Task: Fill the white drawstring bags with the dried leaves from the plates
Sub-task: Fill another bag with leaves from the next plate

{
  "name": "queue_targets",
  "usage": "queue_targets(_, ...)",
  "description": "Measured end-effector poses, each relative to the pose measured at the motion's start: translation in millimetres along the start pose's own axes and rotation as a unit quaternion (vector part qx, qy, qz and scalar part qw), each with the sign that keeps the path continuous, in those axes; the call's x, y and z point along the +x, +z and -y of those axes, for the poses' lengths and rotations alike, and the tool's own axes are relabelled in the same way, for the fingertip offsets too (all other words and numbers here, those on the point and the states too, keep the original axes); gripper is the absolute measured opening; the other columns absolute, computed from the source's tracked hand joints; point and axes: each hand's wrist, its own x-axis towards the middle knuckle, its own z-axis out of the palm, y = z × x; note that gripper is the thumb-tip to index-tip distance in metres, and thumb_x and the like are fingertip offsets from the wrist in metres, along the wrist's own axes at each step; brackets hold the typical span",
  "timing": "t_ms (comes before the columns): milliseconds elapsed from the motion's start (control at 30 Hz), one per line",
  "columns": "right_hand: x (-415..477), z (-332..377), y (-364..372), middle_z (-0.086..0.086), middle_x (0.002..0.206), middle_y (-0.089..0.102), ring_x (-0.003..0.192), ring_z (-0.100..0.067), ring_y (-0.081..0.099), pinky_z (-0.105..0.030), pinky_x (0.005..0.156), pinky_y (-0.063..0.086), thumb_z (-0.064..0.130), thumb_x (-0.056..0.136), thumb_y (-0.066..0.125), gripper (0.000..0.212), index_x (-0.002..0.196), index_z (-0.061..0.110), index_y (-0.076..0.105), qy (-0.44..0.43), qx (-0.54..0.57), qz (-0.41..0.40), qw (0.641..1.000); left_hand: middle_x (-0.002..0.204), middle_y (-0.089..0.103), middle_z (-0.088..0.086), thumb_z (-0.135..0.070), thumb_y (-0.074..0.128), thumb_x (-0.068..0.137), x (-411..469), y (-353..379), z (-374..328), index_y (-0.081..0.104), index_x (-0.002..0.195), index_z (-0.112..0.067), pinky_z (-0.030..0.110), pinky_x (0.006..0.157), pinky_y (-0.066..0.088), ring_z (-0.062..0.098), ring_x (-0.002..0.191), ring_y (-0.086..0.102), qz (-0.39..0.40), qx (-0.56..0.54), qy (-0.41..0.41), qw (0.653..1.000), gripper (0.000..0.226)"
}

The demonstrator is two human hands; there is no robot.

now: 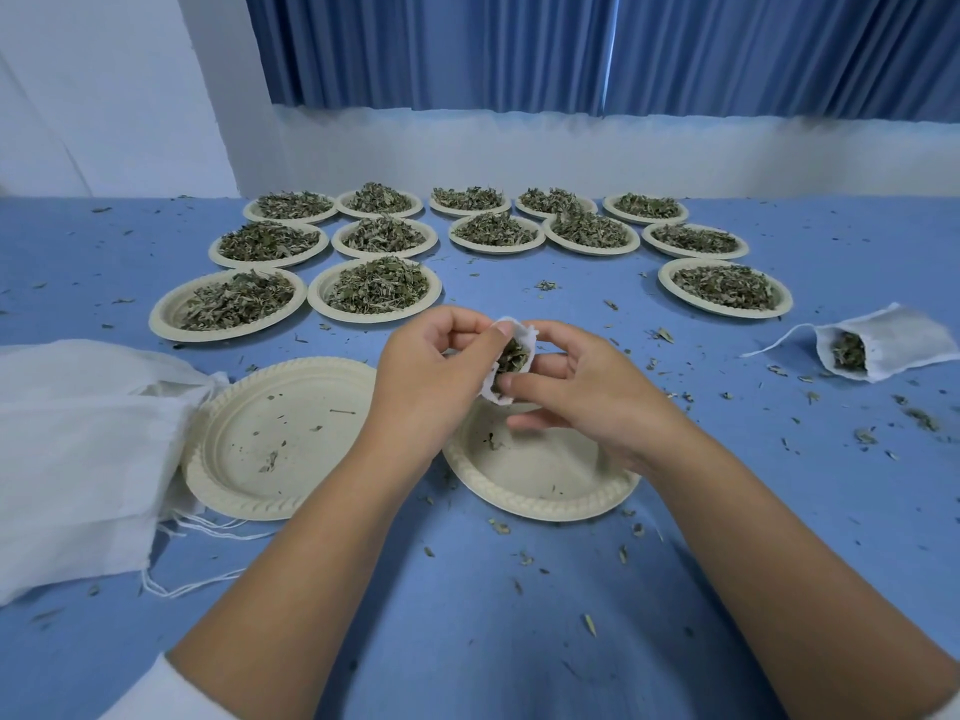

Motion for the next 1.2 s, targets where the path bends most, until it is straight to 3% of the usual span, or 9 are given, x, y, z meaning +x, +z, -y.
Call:
queue_targets(100,0,1,-4,-0.007,0.104,0.074,0.095,-0.017,0.072,-0.027,0.073,0.058,-0.001,0.087,0.066,0.046,0.128,0.019,0.056,0.001,-0.026,0.03,0.999,0.052,0.052,-0.017,-0.026,0.071,0.087,0,0,-1,0.067,0.085,-0.014,0.012,0.047,0.037,0.0,0.045,0.046,0.003,-0.011,0.0,1.0,0.013)
queue_targets(200,-1,0,-6,-0.005,0.105,0.073,0.085,-0.015,0.07,-0.029,0.074,0.058,-0.007,0.084,0.062,0.053,0.128,0.022,0.057,-0.007,-0.039,0.051,0.998,0.052,0.051,-0.014,-0.024,0.071,0.087,-1,0,-1,0.067,0.088,-0.008,0.015,0.048,0.04,0.002,0.044,0.046,0.009,-0.033,-0.004,0.999,0.017)
queue_targets(400,0,-1,-2,0.006,0.089,0.075,0.076,-0.017,0.072,-0.029,0.069,0.059,-0.002,0.083,0.071,0.052,0.126,0.023,0.056,-0.044,-0.081,0.009,0.996,0.052,0.052,-0.015,-0.026,0.071,0.087,-1,0,-1,0.067,0.088,-0.008,0.013,0.047,0.039,0.001,0.045,0.047,0.008,-0.018,0.002,1.0,0.019)
queue_targets(533,1,-1,3,-0.004,0.097,0.073,0.08,-0.035,0.072,-0.049,0.075,0.06,0.006,0.083,0.073,0.044,0.121,0.024,0.061,-0.074,-0.145,-0.04,0.986,0.049,0.05,-0.016,-0.025,0.07,0.088,-1,0,-2,0.067,0.088,-0.008,0.013,0.046,0.036,0.0,0.043,0.044,0.008,-0.013,0.003,1.0,0.018)
queue_targets(600,1,-1,4,-0.008,0.092,0.073,0.077,-0.036,0.071,-0.051,0.073,0.059,0.009,0.084,0.073,0.031,0.111,0.022,0.065,-0.084,-0.16,-0.052,0.982,0.048,0.05,-0.016,-0.026,0.07,0.088,-2,0,-2,0.067,0.087,-0.009,0.013,0.046,0.035,0.0,0.043,0.043,0.01,-0.005,0.005,1.0,0.017)
queue_targets(767,0,-1,4,-0.008,0.087,0.072,0.075,-0.034,0.07,-0.041,0.068,0.062,0.015,0.087,0.071,0.01,0.097,0.015,0.069,-0.077,-0.172,-0.078,0.979,0.051,0.053,-0.016,-0.026,0.069,0.088,-2,0,-2,0.067,0.081,-0.017,0.013,0.049,0.037,-0.001,0.045,0.046,0.005,0.026,0.032,0.999,0.012)
queue_targets(933,1,1,5,-0.01,0.095,0.068,0.067,-0.019,0.069,-0.029,0.054,0.056,0.016,0.087,0.071,0.022,0.108,0.015,0.063,-0.05,-0.13,-0.102,0.985,0.056,0.053,-0.016,-0.028,0.067,0.089,-1,-2,1,0.066,0.081,-0.022,0.027,0.059,0.042,0.007,0.055,0.047,-0.018,0.062,0.067,0.996,0.01)
queue_targets(1100,-3,6,3,-0.006,0.062,0.068,0.049,-0.014,0.061,-0.024,0.047,0.05,0.026,0.092,0.067,0.025,0.076,0.008,0.065,0.02,-0.134,-0.061,0.989,0.053,0.048,-0.016,-0.028,0.065,0.092,-1,-3,0,0.063,0.085,-0.018,0.025,0.056,0.037,0.004,0.047,0.042,-0.047,0.037,0.068,0.996,0.011)
queue_targets(1200,-6,11,3,-0.006,0.057,0.066,0.045,-0.012,0.058,-0.02,0.045,0.047,0.022,0.095,0.062,0.032,0.066,0.008,0.066,0.008,-0.113,-0.04,0.993,0.053,0.049,-0.017,-0.035,0.068,0.088,-2,-5,-3,0.063,0.085,-0.022,0.022,0.057,0.038,0.002,0.049,0.044,-0.042,0.079,0.089,0.992,0.014)
